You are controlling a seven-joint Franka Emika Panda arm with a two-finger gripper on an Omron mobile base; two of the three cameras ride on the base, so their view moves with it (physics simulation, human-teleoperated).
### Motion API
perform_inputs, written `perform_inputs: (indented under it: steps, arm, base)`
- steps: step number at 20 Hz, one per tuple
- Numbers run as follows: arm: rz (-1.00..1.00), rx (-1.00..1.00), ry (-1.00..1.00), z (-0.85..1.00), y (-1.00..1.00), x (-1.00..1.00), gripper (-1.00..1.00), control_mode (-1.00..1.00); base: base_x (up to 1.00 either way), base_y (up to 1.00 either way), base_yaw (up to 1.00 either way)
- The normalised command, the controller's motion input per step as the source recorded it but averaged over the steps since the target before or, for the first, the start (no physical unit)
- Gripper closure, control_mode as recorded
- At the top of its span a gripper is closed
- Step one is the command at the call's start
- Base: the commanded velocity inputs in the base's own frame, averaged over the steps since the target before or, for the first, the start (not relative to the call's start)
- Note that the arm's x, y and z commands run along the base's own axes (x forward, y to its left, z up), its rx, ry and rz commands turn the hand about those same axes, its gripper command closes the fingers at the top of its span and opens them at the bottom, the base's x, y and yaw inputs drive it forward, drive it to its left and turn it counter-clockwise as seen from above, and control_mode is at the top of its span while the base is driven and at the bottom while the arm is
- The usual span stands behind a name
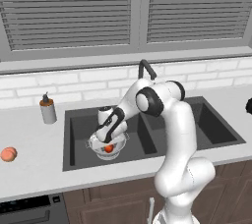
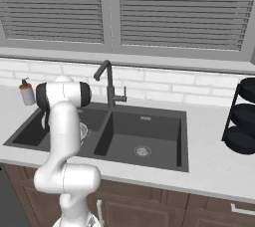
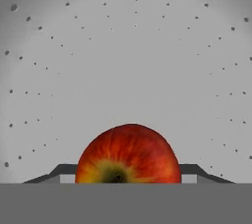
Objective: Put the colander in the sink, put the apple, peach in the colander, and turn on the sink faucet and pour water over the colander.
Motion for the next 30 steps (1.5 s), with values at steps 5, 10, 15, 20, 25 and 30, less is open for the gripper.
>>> perform_inputs:
  steps: [5,10,15,20,25,30]
  arm:
    - [0.0,-0.01,0.0,-0.01,0.01,0.08,1.0,-1.0]
    - [0.0,0.0,0.0,0.06,0.0,0.04,-1.0,-1.0]
    - [0.03,-0.04,0.0,0.17,-0.02,0.11,-1.0,-1.0]
    - [0.0,0.0,0.0,0.52,-0.08,-0.06,-1.0,-1.0]
    - [0.0,0.0,-0.01,0.64,-0.11,-0.27,-1.0,-1.0]
    - [0.0,0.0,-0.06,0.86,0.0,-0.8,-1.0,-1.0]
  base:
    - [0.0,0.0,0.0]
    - [0.0,0.0,0.0]
    - [0.0,0.0,0.0]
    - [0.0,0.0,0.0]
    - [0.0,0.0,0.0]
    - [0.0,0.0,0.0]
